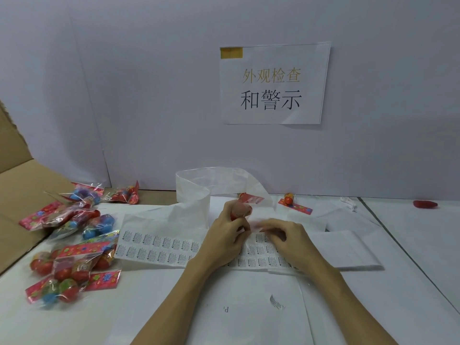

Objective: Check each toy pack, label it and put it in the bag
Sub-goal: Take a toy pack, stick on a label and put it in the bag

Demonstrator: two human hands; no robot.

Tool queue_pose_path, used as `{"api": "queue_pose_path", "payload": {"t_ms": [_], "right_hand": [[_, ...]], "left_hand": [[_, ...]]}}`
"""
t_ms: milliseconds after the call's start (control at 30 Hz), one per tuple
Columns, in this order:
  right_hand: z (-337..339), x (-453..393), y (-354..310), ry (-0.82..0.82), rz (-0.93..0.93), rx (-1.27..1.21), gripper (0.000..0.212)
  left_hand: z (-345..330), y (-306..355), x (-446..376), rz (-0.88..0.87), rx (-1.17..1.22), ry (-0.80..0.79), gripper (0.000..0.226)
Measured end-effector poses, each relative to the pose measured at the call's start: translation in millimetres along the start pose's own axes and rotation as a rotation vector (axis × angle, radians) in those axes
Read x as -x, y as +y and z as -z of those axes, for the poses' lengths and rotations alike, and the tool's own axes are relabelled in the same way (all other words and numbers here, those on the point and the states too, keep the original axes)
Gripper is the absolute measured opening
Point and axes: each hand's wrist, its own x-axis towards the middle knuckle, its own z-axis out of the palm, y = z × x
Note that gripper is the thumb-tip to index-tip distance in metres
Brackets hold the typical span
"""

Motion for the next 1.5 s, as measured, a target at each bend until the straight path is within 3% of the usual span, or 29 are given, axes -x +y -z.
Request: {"api": "queue_pose_path", "payload": {"t_ms": [67,233,900,1100,1267,1367,1500], "right_hand": [[0.7,0.2,-1.1,-0.002,-0.019,-0.018,0.047],[0.6,0.1,0.2,0.009,-0.024,0.088,0.037],[1.4,0.0,-8.6,-0.025,-0.080,-0.010,0.016],[0.3,-2.7,-9.2,0.122,-0.128,-0.112,0.013],[3.1,-5.1,-11.5,0.251,-0.169,-0.332,0.007],[6.1,-4.5,-18.2,0.282,-0.248,-0.653,0.009],[2.5,-2.3,-29.5,0.279,-0.267,-0.860,0.027]], "left_hand": [[-0.4,-0.6,0.0,0.002,0.002,-0.002,0.007],[-0.8,-0.8,0.4,0.005,0.016,-0.005,0.006],[2.2,2.7,0.0,0.019,0.055,-0.007,0.005],[3.2,4.7,-0.3,0.072,0.068,-0.023,0.005],[8.9,12.4,-7.5,0.279,0.352,0.143,0.014],[16.4,20.1,-12.8,0.406,0.642,0.242,0.027],[20.5,31.4,-11.0,0.511,0.898,0.224,0.041]]}}
